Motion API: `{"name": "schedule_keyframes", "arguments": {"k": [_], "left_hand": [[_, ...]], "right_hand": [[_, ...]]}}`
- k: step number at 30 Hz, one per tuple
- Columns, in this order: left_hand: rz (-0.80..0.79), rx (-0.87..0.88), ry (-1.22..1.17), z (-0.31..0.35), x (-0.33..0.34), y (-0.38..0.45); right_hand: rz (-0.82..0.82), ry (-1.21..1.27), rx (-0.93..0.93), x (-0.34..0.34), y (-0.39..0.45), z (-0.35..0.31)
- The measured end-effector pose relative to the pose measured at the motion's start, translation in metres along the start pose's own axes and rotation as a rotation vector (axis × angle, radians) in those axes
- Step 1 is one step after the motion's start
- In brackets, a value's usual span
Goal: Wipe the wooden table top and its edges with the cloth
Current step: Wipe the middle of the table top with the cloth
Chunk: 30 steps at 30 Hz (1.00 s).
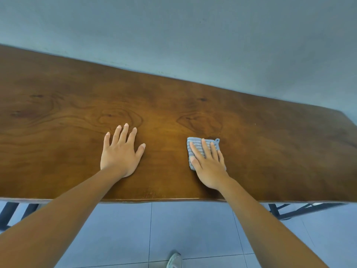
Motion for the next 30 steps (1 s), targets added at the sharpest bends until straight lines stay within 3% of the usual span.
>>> {"name": "schedule_keyframes", "arguments": {"k": [3,5,10,16,19,23,27,30], "left_hand": [[0.003,0.008,-0.006,0.0,0.0,0.0],[0.001,0.016,-0.007,0.0,0.001,0.0],[0.009,0.003,-0.011,0.001,0.002,0.002],[0.019,0.001,-0.012,0.001,0.004,0.001],[0.017,-0.001,-0.013,0.001,0.004,0.001],[0.021,-0.003,-0.015,0.002,0.004,0.001],[0.011,0.0,-0.027,0.002,0.003,0.002],[0.001,0.003,-0.037,0.001,0.001,0.002]], "right_hand": [[0.053,0.059,0.151,0.009,-0.004,-0.016],[0.11,0.063,0.151,0.023,-0.022,-0.029],[0.178,-0.039,-0.062,0.049,-0.084,-0.025],[0.045,-0.133,-0.263,0.025,-0.107,0.041],[-0.038,-0.204,-0.196,0.002,-0.077,0.073],[-0.025,-0.053,0.089,-0.027,-0.022,0.093],[0.045,0.052,0.264,-0.028,-0.007,0.079],[0.078,0.098,0.279,-0.015,-0.02,0.063]]}}
Point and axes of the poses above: each hand's wrist, its own y-axis towards the middle knuckle, its own x-axis out of the palm, z = x × y, the point moved 4 cm from there along y, towards the middle knuckle, and after that the axes turned 15 degrees about y, right-handed, at the moved point
